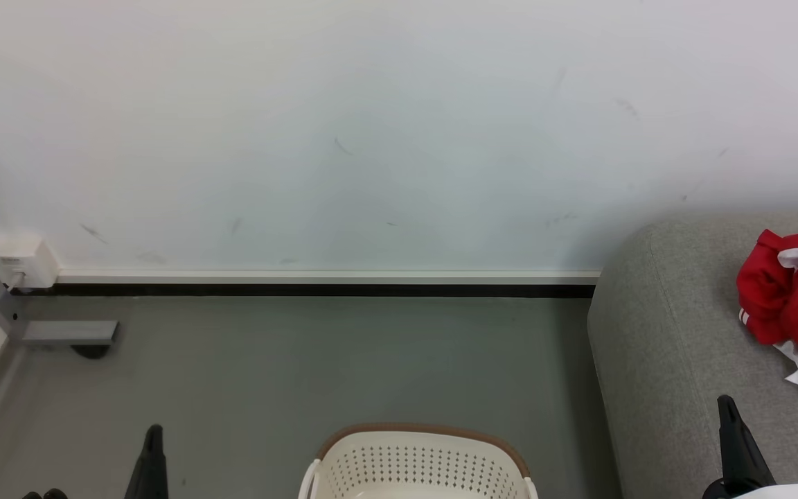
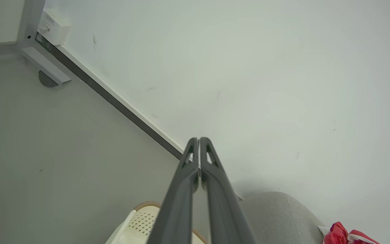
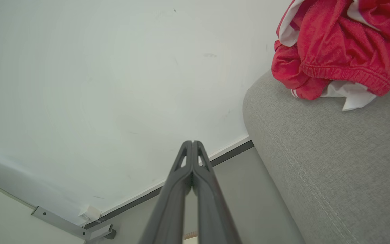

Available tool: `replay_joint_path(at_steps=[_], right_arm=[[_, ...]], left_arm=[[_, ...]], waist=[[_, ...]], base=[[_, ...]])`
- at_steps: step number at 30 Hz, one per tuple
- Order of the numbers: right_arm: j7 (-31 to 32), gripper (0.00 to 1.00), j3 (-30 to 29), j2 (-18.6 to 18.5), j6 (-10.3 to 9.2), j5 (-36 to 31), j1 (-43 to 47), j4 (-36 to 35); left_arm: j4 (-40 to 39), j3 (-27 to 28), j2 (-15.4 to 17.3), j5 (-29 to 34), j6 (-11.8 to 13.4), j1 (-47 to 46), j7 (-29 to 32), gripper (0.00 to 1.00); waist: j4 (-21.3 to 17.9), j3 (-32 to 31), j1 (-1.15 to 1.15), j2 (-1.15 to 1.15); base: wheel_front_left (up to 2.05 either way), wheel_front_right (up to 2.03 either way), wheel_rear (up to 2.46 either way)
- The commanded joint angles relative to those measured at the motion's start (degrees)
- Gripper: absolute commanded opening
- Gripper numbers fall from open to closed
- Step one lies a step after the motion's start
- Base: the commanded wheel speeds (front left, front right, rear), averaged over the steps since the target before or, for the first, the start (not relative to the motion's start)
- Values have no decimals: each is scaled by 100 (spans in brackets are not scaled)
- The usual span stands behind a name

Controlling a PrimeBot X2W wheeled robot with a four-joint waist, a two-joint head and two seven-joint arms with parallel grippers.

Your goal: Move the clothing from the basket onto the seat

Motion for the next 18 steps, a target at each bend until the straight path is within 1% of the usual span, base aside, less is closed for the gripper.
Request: replay_joint_path(at_steps=[1,18], right_arm=[[43,0,-64,-2,-3,193,-147,-75],[356,0,-233,43,-5,1352,-263,-76]], left_arm=[[-107,36,20,-207,18,-145,49,0],[-175,59,2,-1386,46,-310,373,0]], waist=[[0,3,0,0],[-6,38,0,0]], base=[[0,0,0],[0,0,0]])
